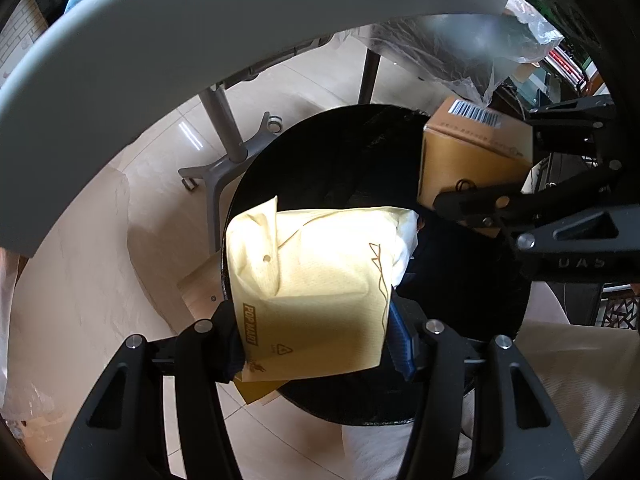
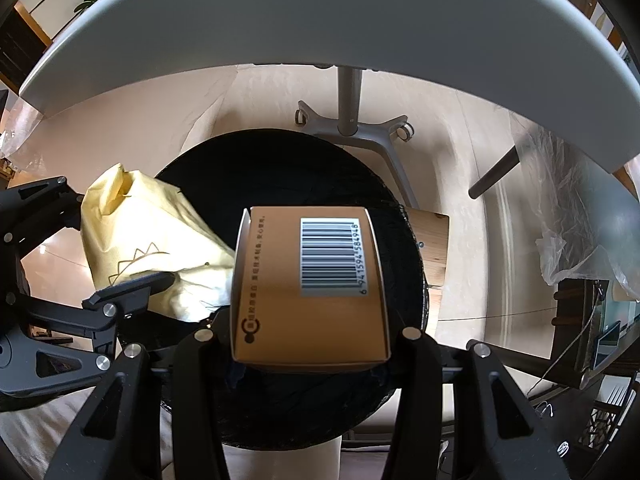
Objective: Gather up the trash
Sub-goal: 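Open both tools to drop the yellow bag and brown box into the bin, then grasp the wrapped bun with the left tool while the right tool grasps the white medicine box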
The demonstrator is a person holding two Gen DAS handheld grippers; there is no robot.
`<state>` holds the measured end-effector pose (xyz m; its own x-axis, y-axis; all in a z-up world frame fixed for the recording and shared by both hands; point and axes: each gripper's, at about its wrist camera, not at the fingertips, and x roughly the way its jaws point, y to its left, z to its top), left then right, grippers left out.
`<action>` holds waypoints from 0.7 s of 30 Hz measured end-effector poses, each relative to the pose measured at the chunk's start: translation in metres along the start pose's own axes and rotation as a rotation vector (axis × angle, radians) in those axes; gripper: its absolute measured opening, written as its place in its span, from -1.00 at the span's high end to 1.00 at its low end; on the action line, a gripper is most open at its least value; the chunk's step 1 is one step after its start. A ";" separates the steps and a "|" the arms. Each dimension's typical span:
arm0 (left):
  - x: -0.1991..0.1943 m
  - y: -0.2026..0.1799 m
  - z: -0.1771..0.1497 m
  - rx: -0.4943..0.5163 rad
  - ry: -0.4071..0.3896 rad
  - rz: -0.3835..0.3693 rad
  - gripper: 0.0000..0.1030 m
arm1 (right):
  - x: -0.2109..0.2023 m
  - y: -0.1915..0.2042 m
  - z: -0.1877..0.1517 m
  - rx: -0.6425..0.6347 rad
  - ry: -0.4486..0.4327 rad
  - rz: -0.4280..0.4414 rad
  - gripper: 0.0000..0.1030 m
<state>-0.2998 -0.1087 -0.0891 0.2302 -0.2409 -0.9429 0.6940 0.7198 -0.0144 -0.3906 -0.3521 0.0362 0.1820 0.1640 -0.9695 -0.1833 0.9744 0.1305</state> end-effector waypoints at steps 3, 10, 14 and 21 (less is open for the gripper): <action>-0.003 0.001 0.000 0.003 -0.014 0.003 -0.28 | -0.002 0.000 -0.001 -0.014 -0.014 -0.024 -0.23; -0.013 0.010 -0.003 -0.050 -0.031 -0.025 -0.56 | -0.017 -0.011 -0.005 0.021 -0.039 -0.003 -0.32; -0.040 0.009 -0.007 -0.034 -0.081 -0.025 -0.56 | -0.045 -0.017 -0.011 0.037 -0.086 0.011 -0.32; -0.140 0.021 0.000 -0.068 -0.348 -0.122 -0.92 | -0.123 -0.023 -0.009 0.063 -0.290 0.031 -0.77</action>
<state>-0.3179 -0.0599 0.0428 0.3748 -0.5256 -0.7637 0.6865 0.7110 -0.1524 -0.4179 -0.3963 0.1507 0.4477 0.2218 -0.8662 -0.1345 0.9744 0.1799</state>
